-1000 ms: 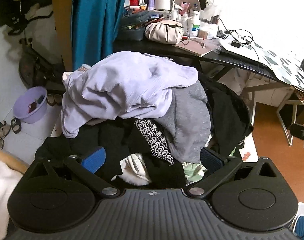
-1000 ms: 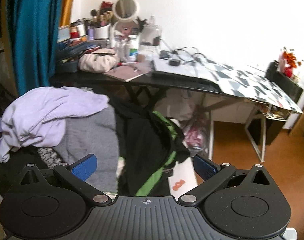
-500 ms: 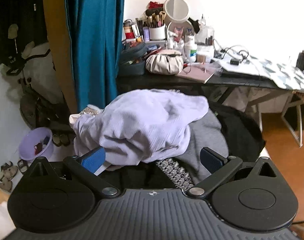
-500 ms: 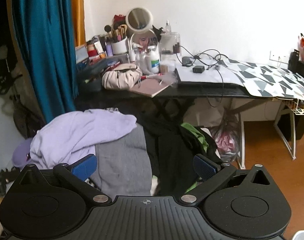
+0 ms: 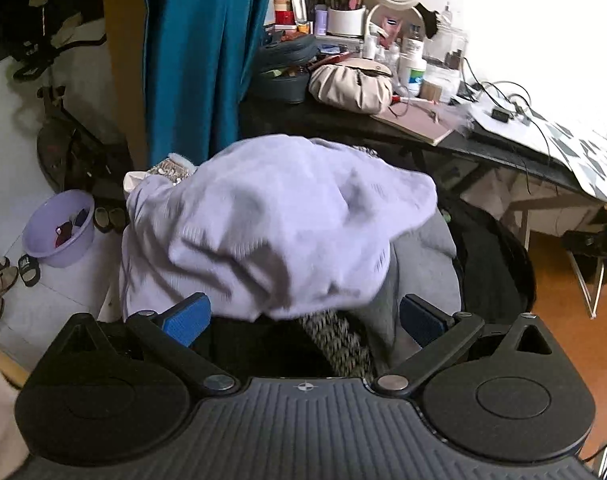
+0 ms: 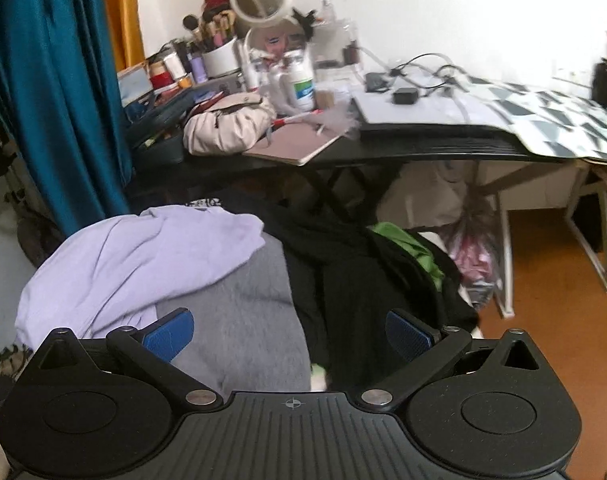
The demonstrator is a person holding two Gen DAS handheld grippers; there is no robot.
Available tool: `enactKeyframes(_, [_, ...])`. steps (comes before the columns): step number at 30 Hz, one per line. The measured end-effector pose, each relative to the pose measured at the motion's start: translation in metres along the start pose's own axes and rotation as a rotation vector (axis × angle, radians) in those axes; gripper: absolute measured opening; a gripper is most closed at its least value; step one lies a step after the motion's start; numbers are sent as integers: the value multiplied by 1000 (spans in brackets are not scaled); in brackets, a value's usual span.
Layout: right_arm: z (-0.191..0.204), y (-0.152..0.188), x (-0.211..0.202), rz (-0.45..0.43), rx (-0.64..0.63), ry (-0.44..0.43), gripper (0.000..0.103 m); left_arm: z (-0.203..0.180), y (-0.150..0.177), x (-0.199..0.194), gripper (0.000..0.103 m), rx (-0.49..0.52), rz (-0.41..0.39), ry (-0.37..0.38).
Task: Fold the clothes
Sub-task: 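Move both grippers toward the lavender sweater on the clothes pile, then close the right gripper on the lavender sweater edge and lift it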
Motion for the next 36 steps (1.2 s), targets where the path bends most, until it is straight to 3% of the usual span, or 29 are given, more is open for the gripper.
enactKeyframes(7, [2, -44, 83, 87, -3, -140, 102, 10, -29, 45, 103, -190, 65, -32])
enactKeyframes(19, [35, -97, 199, 202, -55, -326, 102, 35, -45, 80, 103, -398, 56, -210])
enactKeyframes(23, [47, -100, 224, 229, -89, -363, 102, 42, -47, 85, 103, -486, 39, -228])
enactKeyframes(26, [55, -105, 232, 228, -105, -386, 102, 43, -51, 84, 103, -491, 9, -257])
enactKeyframes(31, [58, -109, 228, 202, -77, -419, 102, 43, -59, 77, 103, -401, -40, -318])
enactKeyframes(36, [60, -115, 220, 185, -40, -440, 102, 49, -62, 72, 103, -347, -73, -316])
Point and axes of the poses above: each gripper's, at about its wrist camera, not at the fingertips, and x roughly the way its jaws point, z to its left, y to its underside, the point moved 5 cm from there along x, roughly the way its jaws point, and after that the axes turned 7 degrees about -x, right-handed, at the moved point
